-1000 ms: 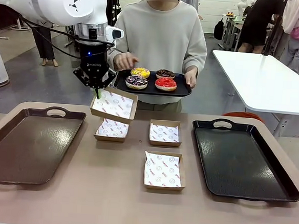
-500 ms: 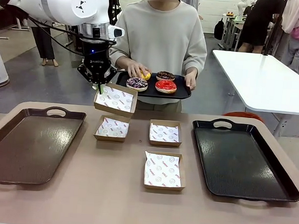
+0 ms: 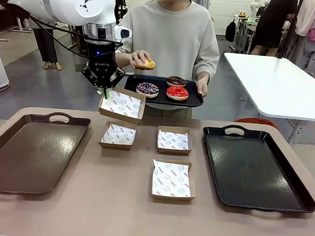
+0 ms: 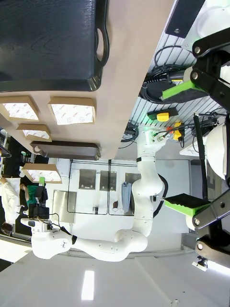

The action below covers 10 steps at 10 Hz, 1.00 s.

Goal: Individually package the donuts and arrange them on the tray.
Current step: Place the picked Paper togo box on the Handle tray while simultaneously picking up another Paper togo box from the table with the other hand.

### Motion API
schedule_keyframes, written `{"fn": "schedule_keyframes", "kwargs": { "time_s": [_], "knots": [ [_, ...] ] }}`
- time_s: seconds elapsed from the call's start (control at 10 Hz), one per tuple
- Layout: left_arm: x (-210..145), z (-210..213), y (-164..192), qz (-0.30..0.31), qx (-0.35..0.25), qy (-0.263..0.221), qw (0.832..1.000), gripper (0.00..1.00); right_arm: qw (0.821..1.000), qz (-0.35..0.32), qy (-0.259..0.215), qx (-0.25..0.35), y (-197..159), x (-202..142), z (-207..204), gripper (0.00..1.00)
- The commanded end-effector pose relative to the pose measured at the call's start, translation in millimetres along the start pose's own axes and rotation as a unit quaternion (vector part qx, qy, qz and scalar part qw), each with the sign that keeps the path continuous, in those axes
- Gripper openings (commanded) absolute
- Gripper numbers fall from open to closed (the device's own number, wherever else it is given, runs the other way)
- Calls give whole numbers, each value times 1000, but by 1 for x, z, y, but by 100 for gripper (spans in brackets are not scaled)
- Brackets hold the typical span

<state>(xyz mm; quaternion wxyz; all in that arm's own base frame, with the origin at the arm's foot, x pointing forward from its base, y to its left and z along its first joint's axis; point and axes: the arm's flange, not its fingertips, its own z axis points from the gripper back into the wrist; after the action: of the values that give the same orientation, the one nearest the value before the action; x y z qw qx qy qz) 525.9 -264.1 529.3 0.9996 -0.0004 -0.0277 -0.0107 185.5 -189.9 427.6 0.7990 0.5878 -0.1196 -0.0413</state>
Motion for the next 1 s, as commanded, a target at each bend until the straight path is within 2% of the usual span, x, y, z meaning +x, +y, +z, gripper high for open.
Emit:
{"fn": "schedule_keyframes", "kwargs": {
  "time_s": [0.0,0.9],
  "knots": [
    [-6,0,4,2,1,-1,1000,0,1000,10,-5,10,1,1,0,100],
    [-6,0,4,2,1,-1,1000,0,1000,10,-5,10,1,1,0,100]
  ]
}}
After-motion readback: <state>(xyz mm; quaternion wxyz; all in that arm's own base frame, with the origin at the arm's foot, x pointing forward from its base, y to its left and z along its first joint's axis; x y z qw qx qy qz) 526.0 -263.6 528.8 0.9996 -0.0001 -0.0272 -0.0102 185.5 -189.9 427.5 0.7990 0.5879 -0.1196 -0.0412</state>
